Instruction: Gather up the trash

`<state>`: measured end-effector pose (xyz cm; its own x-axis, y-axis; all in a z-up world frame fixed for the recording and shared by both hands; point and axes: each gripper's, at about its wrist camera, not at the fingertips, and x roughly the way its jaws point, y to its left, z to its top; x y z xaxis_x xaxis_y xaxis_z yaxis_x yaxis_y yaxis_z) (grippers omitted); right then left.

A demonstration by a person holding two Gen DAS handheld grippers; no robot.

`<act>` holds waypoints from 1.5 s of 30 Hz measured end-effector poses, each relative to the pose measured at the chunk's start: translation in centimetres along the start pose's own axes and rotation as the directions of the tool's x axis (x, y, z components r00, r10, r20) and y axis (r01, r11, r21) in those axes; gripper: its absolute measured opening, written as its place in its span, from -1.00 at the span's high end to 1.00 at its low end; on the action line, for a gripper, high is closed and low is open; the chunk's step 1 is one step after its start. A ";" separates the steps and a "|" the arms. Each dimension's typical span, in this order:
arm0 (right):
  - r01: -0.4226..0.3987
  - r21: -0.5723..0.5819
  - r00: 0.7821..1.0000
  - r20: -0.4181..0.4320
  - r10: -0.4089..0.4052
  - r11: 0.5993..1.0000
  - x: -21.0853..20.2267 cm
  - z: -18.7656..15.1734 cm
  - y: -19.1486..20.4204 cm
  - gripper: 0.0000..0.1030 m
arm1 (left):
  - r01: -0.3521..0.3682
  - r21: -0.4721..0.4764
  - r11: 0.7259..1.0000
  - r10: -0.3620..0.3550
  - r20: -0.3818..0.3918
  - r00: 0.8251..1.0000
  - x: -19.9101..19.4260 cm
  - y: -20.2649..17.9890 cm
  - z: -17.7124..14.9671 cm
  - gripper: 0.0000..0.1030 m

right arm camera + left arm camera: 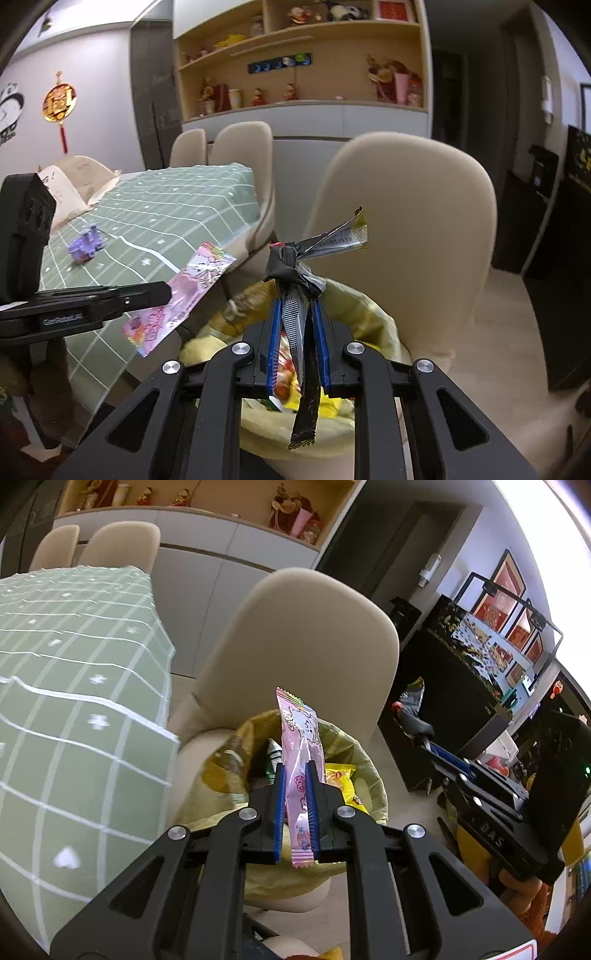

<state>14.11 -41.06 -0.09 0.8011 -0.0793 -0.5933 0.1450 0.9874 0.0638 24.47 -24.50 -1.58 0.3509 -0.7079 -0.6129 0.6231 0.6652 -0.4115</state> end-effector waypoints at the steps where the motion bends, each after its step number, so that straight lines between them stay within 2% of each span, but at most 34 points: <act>1: 0.004 0.005 1.000 -0.003 -0.004 1.000 0.1 -0.2 -0.4 0.66 | 0.002 0.002 1.000 -0.002 -0.004 1.000 0.5 -0.1 0.1 0.80; 7: 0.012 0.042 1.000 -0.018 -0.011 0.999 0.8 -1.1 -2.0 0.66 | 0.002 0.026 1.000 -0.002 -0.025 1.000 3.7 -1.4 0.5 0.80; 14: 0.005 0.067 0.999 -0.043 -0.002 0.998 2.2 -1.7 -3.1 0.66 | 0.013 0.019 1.000 -0.011 -0.065 0.998 6.1 -1.0 0.2 0.77; 15: 0.002 0.070 0.999 -0.050 0.001 0.998 2.5 -1.7 -3.2 0.66 | 0.027 0.004 1.000 -0.026 -0.080 0.996 6.6 -0.7 0.1 0.69; 16: -0.001 0.074 0.998 -0.057 0.005 0.997 2.8 -1.8 -3.2 0.66 | 0.035 -0.010 0.999 -0.036 -0.090 0.995 6.9 -0.6 0.1 0.38; 17: -0.003 0.076 0.998 -0.062 0.008 0.997 3.0 -1.8 -3.1 0.66 | 0.042 -0.029 0.999 -0.045 -0.097 0.994 7.3 -0.2 0.1 0.18; 20: -0.010 0.078 0.997 -0.078 0.016 0.997 3.8 -2.3 -3.1 0.66 | 0.002 -0.046 0.999 -0.006 -0.099 0.995 7.6 0.7 -0.1 0.17; 24: -0.037 0.080 0.992 -0.118 0.047 0.996 5.6 -2.7 -2.8 0.66 | -0.082 -0.026 0.996 0.080 -0.071 0.994 6.6 0.8 -0.7 0.14; 28: -0.060 0.070 0.983 -0.168 0.071 0.996 8.1 -3.1 -1.8 0.66 | -0.140 -0.039 0.989 0.139 -0.032 0.990 4.6 1.5 -1.8 0.03; 31: -0.074 0.088 0.972 -0.215 0.092 0.993 10.4 -3.3 -1.3 0.66 | -0.161 -0.058 0.985 0.161 -0.009 0.987 2.9 2.3 -2.3 -0.03; 38: -0.049 0.036 0.945 -0.322 0.058 0.998 14.6 -4.2 0.7 0.66 | -0.204 -0.069 0.977 0.205 0.009 0.979 -0.6 3.3 -4.6 -0.09; 41: -0.045 0.026 0.933 -0.356 0.052 0.999 15.4 -4.7 1.2 0.66 | -0.218 -0.058 0.974 0.220 0.022 0.975 -1.7 3.2 -5.0 -0.12; 45: -0.034 0.024 0.932 -0.360 0.041 0.999 15.5 -4.7 1.2 0.66 | -0.235 -0.035 0.971 0.237 0.048 0.970 -2.7 2.9 -5.4 -0.17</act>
<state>23.95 -40.45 -12.99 0.5436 0.0159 -0.8392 0.1315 0.9859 0.1039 21.59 -19.32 -4.74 0.5217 -0.5410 -0.6597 0.4985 0.8208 -0.2789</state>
